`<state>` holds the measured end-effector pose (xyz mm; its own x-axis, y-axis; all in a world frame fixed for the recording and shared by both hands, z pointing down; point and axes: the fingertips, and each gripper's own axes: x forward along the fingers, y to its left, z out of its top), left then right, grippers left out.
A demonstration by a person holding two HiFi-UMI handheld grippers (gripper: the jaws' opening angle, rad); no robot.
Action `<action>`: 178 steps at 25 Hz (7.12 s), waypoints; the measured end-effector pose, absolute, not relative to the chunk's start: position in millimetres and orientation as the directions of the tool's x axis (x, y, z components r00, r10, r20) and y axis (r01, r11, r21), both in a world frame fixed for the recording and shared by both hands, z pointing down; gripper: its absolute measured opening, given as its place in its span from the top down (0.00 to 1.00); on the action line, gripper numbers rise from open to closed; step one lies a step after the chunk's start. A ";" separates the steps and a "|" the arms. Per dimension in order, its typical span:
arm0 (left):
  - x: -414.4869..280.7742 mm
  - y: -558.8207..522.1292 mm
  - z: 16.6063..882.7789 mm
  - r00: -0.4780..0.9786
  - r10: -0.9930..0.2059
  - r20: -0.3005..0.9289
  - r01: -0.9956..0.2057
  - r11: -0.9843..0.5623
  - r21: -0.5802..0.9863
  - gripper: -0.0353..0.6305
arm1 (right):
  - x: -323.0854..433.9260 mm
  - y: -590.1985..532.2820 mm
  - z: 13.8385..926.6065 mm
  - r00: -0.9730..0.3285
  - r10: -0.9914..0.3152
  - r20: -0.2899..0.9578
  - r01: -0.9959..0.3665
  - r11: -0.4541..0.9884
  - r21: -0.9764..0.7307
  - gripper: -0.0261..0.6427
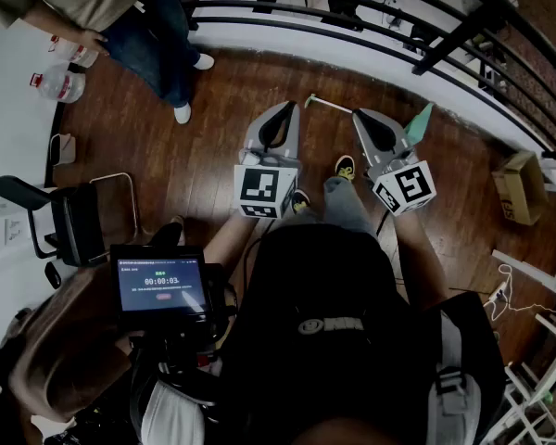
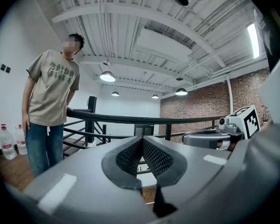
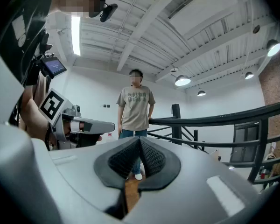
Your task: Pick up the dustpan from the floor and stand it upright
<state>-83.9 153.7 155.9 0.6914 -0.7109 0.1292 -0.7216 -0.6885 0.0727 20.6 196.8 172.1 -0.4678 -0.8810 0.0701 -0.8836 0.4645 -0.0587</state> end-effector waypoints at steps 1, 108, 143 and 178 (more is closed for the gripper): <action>-84.8 151.7 155.6 0.686 -0.716 0.129 -0.727 -0.683 0.075 0.92 | 21.7 194.6 171.8 -0.469 -0.880 0.068 -0.883 0.466 -0.060 0.96; -73.7 -120.4 784.7 0.453 -0.756 0.473 -0.884 -0.448 0.132 0.92 | 103.2 -78.4 894.5 -0.505 -0.380 0.775 -0.662 0.747 -0.064 0.83; -48.9 -53.8 428.7 0.534 -0.696 0.480 -0.836 -0.522 0.172 0.92 | 71.3 -7.2 522.1 -0.588 -0.517 0.622 -0.706 0.703 -0.083 0.83; -81.4 -42.5 330.7 0.563 -0.733 0.383 -0.816 -0.568 0.112 0.92 | 96.2 9.6 507.1 -0.523 -0.466 0.714 -0.744 0.658 -0.116 0.71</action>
